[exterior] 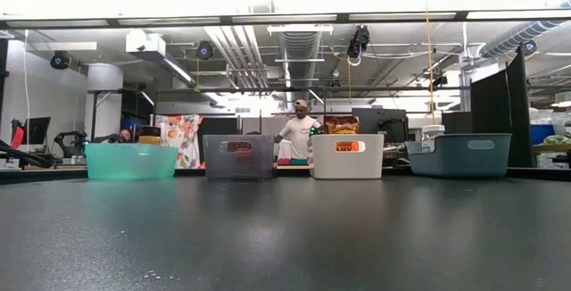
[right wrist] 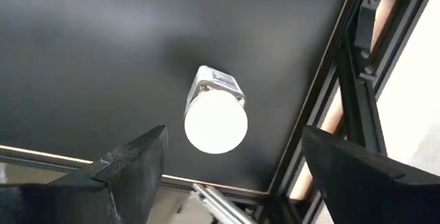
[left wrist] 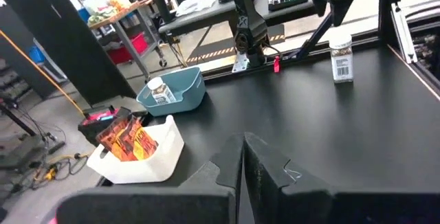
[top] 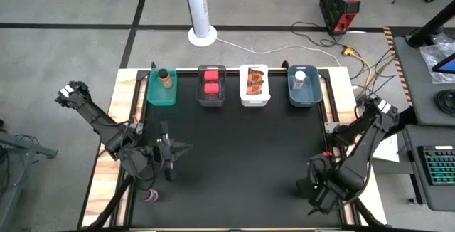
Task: Sort spices by type
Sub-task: Put the white seasoning bottle into the blue bin
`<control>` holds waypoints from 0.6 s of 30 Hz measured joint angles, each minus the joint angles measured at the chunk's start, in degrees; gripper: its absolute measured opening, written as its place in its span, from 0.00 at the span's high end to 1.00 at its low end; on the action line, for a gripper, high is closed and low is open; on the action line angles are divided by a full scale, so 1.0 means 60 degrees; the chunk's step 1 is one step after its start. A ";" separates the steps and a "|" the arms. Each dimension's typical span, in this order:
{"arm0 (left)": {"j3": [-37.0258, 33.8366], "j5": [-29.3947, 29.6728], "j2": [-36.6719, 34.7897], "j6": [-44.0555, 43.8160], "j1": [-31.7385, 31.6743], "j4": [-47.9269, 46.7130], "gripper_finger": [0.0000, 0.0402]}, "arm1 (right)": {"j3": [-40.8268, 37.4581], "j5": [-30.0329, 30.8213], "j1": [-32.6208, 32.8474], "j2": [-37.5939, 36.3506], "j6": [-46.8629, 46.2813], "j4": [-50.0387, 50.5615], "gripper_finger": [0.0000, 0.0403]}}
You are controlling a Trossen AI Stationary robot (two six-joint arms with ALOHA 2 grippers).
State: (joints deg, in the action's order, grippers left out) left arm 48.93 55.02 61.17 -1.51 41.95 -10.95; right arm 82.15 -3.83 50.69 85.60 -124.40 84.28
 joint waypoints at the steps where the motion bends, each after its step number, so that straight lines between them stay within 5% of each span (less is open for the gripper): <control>1: 0.0000 0.0003 0.0000 0.0102 0.0000 0.0019 1.00 | -0.0008 0.0001 0.0046 0.0000 -0.0193 -0.0029 0.19; 18: 0.0000 0.0005 0.0000 0.0491 0.0000 0.0038 1.00 | -0.1434 0.0317 0.0220 -0.0205 -0.1012 -0.2001 0.19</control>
State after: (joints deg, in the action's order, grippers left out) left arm 48.93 55.06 61.17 1.44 41.95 -10.72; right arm 73.55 -1.93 52.01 84.37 -130.47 72.28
